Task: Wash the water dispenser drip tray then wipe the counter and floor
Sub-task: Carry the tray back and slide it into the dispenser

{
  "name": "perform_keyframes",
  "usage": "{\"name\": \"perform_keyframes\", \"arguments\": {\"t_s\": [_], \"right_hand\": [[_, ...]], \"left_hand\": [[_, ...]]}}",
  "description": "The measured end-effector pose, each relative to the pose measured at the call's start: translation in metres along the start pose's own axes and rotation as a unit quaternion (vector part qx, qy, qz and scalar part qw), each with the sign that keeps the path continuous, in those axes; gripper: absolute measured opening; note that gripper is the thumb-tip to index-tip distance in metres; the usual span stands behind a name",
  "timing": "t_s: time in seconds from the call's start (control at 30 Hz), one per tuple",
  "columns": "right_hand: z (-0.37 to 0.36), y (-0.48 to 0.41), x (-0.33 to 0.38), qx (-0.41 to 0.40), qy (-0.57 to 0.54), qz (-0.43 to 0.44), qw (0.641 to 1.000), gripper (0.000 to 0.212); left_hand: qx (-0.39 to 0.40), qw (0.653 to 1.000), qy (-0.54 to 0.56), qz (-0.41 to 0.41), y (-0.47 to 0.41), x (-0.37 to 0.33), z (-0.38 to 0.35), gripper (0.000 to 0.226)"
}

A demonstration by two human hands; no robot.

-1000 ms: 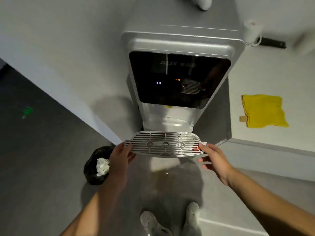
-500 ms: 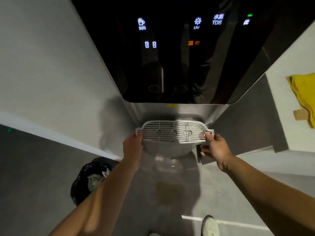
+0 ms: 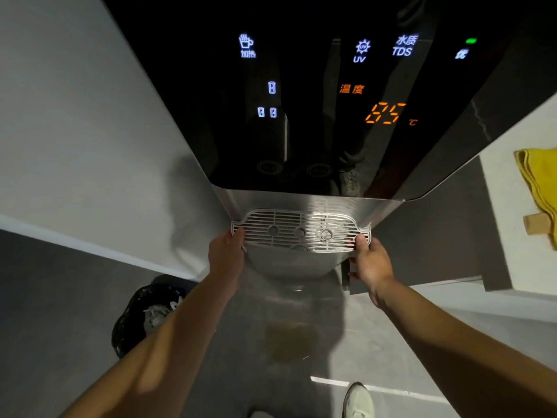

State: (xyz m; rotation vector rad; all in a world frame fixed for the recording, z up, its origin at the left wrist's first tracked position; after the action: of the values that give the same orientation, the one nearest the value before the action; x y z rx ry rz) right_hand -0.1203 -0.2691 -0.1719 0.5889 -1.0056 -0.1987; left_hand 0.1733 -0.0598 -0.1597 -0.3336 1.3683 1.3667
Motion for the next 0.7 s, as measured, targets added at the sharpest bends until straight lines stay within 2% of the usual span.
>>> {"name": "perform_keyframes", "arguments": {"t_s": [0.2, 0.33, 0.47, 0.53, 0.63, 0.7], "right_hand": [[-0.002, -0.002, 0.0, 0.007, 0.026, -0.006, 1.0, 0.046], [0.004, 0.013, 0.003, 0.016, 0.054, -0.019, 0.998, 0.056], [0.027, 0.064, 0.021, 0.019, 0.107, 0.002, 0.994, 0.055], [0.039, 0.1, 0.032, 0.054, 0.129, 0.024, 0.99, 0.048], [0.065, 0.155, 0.053, 0.13, 0.15, 0.078, 0.977, 0.011], [0.097, 0.188, 0.071, 0.141, 0.167, 0.137, 0.966, 0.014]], "left_hand": [[-0.001, 0.997, -0.071, -0.021, -0.003, -0.008, -0.002, 0.037], [0.004, 0.991, -0.129, -0.031, 0.01, -0.019, 0.002, 0.028], [-0.023, 0.984, -0.154, -0.087, 0.063, -0.052, 0.016, 0.018], [0.031, 0.976, -0.176, -0.123, 0.1, -0.073, 0.008, 0.015], [0.138, 0.947, -0.229, -0.179, 0.162, -0.106, -0.012, 0.019], [0.215, 0.913, -0.26, -0.231, 0.206, -0.129, -0.031, 0.021]]}}
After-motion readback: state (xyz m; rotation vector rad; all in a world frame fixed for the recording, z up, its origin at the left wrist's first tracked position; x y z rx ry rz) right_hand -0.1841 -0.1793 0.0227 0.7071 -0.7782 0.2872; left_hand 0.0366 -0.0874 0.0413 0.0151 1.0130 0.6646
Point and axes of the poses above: each hand's wrist, its own y-axis away from the middle knuckle, its own z-axis out of the back of the hand, x = y × z, the point moved 10 cm from there along -y, towards the middle knuckle, and after that the axes turned 2 degrees about -x, right-handed, at the moved point
